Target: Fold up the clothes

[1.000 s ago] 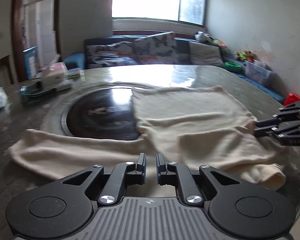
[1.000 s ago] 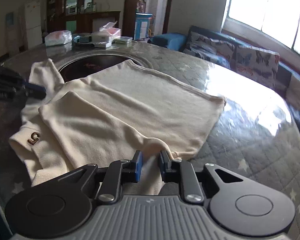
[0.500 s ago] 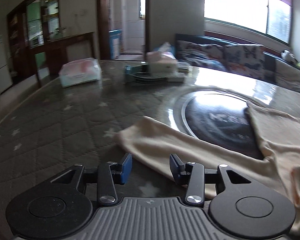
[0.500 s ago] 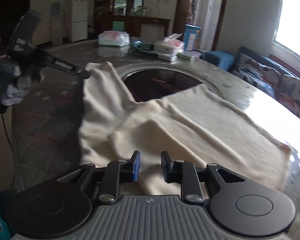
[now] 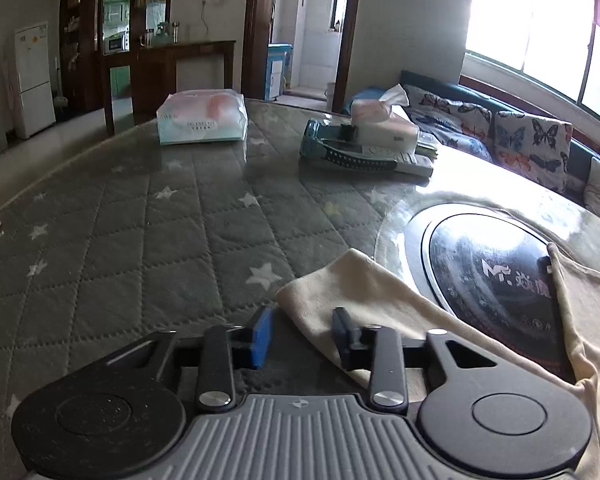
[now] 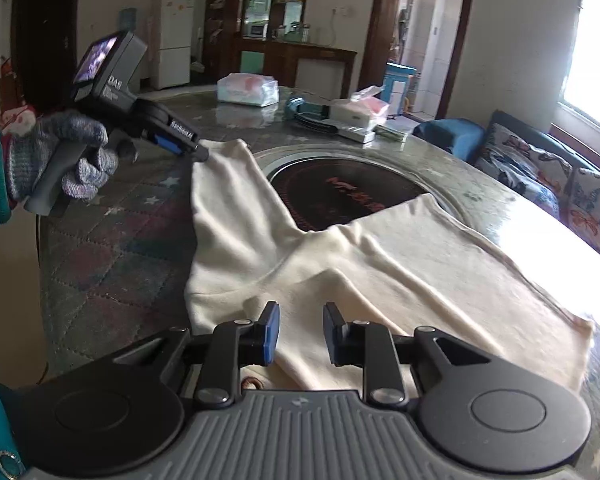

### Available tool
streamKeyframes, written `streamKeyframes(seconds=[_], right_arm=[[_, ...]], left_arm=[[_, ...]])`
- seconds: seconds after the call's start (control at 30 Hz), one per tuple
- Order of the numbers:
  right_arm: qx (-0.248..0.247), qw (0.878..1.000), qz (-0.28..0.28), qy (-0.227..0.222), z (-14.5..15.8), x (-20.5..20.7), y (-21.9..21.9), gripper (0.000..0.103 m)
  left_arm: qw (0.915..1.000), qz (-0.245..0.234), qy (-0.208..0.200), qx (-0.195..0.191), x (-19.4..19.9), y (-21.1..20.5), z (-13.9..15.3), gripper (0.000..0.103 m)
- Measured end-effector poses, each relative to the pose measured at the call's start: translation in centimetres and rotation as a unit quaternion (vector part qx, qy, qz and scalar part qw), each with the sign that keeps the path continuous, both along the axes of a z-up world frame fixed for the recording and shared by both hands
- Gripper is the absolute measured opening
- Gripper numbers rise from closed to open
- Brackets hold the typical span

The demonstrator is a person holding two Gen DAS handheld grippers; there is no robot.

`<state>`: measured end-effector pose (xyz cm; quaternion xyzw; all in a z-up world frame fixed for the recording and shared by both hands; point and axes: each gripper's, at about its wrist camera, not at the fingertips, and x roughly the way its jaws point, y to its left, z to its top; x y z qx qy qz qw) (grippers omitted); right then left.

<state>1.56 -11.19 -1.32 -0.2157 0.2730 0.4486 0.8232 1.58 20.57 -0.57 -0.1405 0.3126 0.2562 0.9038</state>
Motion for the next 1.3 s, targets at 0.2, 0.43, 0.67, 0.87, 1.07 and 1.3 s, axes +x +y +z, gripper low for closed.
streamKeyframes(seconds=[0.2, 0.43, 0.67, 0.87, 1.07, 1.3], right_arm=[[0.019, 0.999, -0.045, 0.003, 1.0, 0.2, -2.9, 0.023], [0.053, 0.99, -0.13, 0.018, 1.6, 1.1, -7.8, 0.023], [0.081, 0.975, -0.205, 0.021, 1.7, 1.5, -12.6, 0.023], [0.101, 0.96, -0.259, 0.034, 1.3, 1.7, -16.1, 0.023], [0.12, 0.949, -0.287, 0.049, 1.1, 1.8, -18.1, 0.023], [0.131, 0.96, -0.239, 0.069, 1.0, 1.7, -15.8, 0.023]], left_arm=[[0.9979, -0.036, -0.052, -0.018, -0.9, -1.6, 1.9, 0.004], [0.9726, -0.195, -0.127, -0.005, -2.0, -10.2, 6.9, 0.004], [0.9239, -0.349, -0.154, -0.028, -2.2, -19.9, 8.6, 0.004], [0.8882, -0.441, -0.114, -0.058, -0.8, -26.6, 6.3, 0.005], [0.8644, -0.494, -0.065, -0.066, -1.2, -29.5, 3.3, 0.013], [0.8863, -0.46, -0.052, -0.023, -1.0, -25.6, 2.4, 0.014]])
